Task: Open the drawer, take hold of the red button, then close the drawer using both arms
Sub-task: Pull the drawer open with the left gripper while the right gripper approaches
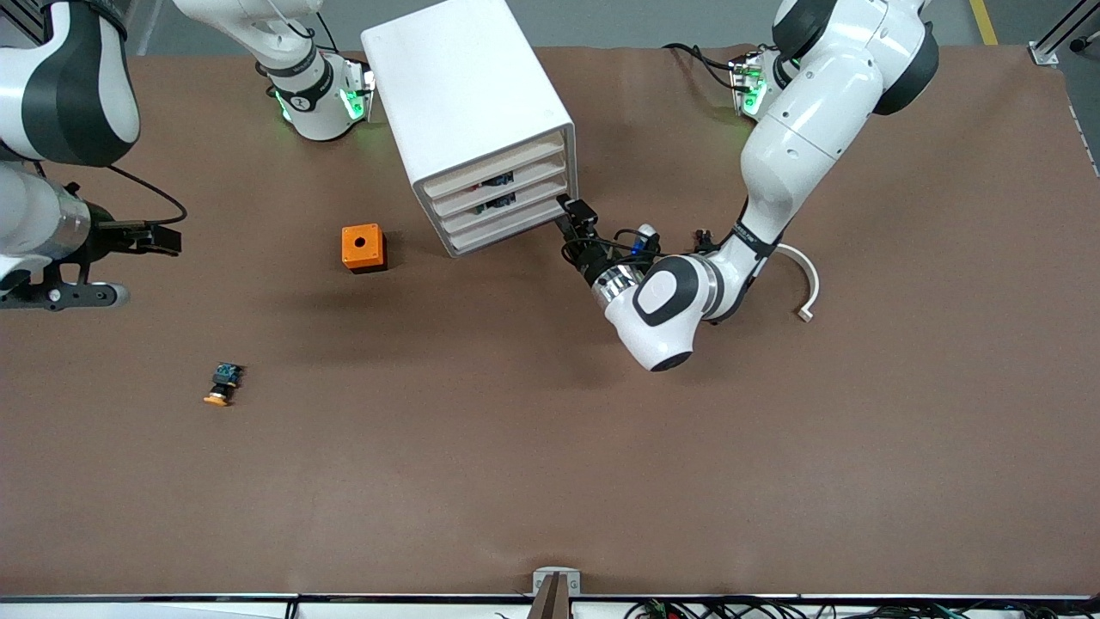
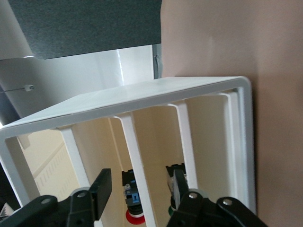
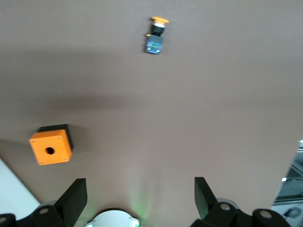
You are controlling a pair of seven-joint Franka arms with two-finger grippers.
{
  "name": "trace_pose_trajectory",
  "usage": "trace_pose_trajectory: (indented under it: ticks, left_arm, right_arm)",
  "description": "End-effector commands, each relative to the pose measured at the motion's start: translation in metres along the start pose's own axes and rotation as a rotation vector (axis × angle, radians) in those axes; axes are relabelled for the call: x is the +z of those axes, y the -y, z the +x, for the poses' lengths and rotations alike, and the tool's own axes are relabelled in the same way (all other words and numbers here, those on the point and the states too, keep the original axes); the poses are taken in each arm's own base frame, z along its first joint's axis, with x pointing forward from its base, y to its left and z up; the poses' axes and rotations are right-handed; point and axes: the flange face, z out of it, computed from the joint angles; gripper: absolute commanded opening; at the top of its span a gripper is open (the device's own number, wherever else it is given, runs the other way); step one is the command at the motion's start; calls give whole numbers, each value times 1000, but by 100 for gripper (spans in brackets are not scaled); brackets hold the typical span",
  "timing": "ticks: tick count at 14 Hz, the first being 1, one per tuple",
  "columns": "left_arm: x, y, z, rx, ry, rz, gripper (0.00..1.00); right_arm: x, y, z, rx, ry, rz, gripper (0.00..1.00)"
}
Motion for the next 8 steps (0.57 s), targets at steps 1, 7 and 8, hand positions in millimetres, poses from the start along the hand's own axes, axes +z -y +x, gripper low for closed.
trace_pose_trajectory:
  ticks: [1, 7, 8]
  left_arm:
    - [18, 5, -13, -5, -3, 46, 61]
    - [59, 0, -16, -25, -58, 78, 61]
    - [67, -2, -16, -38, -71, 84, 60]
  right_arm:
    - [-3, 10, 2, 132, 19, 58, 100]
    - [-10, 97, 0, 620, 65, 137, 100]
    - [-12, 105, 0, 666, 69, 154, 100]
